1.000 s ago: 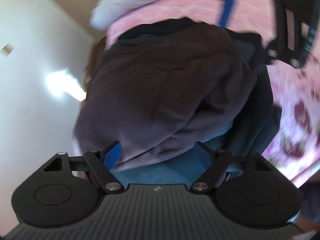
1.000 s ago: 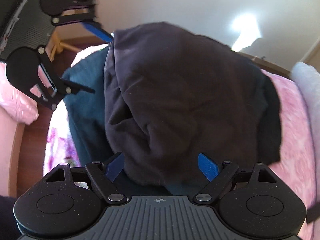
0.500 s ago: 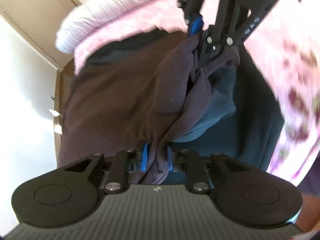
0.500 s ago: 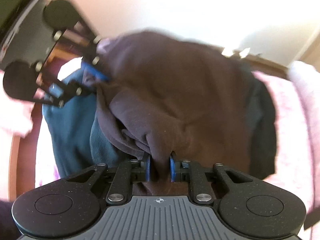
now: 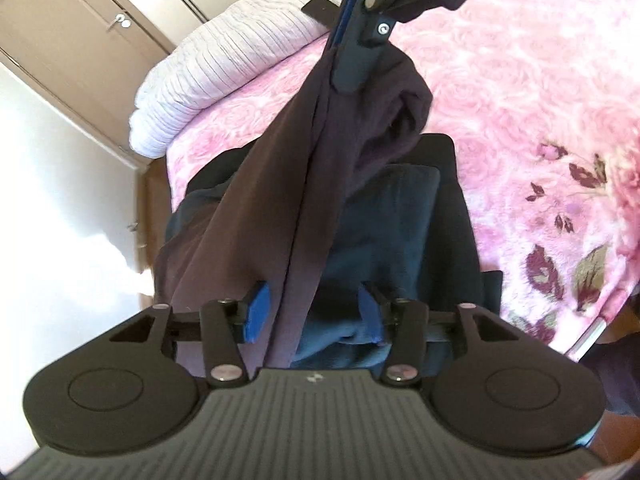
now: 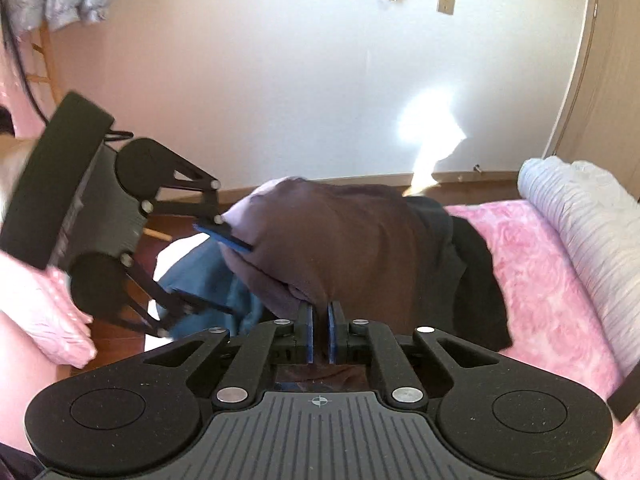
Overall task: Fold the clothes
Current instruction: 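Lift the dark brown shirt off the pile with both grippers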
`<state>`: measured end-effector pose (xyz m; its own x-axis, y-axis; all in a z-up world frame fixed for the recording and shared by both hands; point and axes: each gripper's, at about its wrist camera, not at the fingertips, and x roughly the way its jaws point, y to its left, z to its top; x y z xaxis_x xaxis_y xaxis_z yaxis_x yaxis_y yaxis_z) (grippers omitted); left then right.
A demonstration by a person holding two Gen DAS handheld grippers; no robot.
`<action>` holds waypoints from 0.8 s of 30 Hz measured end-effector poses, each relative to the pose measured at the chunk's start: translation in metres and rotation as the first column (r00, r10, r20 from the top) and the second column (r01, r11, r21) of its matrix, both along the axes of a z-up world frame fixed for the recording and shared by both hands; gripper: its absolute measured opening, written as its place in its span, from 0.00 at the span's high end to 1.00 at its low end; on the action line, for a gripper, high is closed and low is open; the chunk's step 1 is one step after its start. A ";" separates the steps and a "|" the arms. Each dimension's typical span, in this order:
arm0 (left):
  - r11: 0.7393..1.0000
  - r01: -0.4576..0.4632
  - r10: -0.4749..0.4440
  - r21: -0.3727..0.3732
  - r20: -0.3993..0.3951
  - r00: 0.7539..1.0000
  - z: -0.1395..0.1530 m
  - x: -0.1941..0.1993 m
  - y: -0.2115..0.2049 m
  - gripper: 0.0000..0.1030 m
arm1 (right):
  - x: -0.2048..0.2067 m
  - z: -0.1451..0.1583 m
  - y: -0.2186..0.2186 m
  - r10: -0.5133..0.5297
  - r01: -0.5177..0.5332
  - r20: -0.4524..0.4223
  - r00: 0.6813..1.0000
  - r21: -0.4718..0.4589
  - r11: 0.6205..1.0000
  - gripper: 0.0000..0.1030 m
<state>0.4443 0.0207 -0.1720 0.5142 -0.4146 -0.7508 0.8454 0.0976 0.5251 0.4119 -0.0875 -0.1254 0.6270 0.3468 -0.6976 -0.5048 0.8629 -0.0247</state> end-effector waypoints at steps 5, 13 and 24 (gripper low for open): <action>0.999 -0.042 0.039 0.022 0.127 0.991 -0.017 -0.033 -0.013 0.57 | -0.045 0.013 -0.011 -0.013 0.013 -0.014 1.000 0.009 1.000 0.95; 0.983 0.150 -0.141 -0.103 0.094 0.986 0.029 -0.036 -0.041 0.88 | -0.094 0.048 -0.048 -0.169 0.169 0.008 0.986 -0.056 0.984 0.95; 0.831 0.472 -0.473 -0.295 0.073 0.878 0.137 -0.143 -0.135 0.89 | -0.275 0.140 -0.133 -0.489 0.508 0.163 0.857 -0.108 0.854 0.95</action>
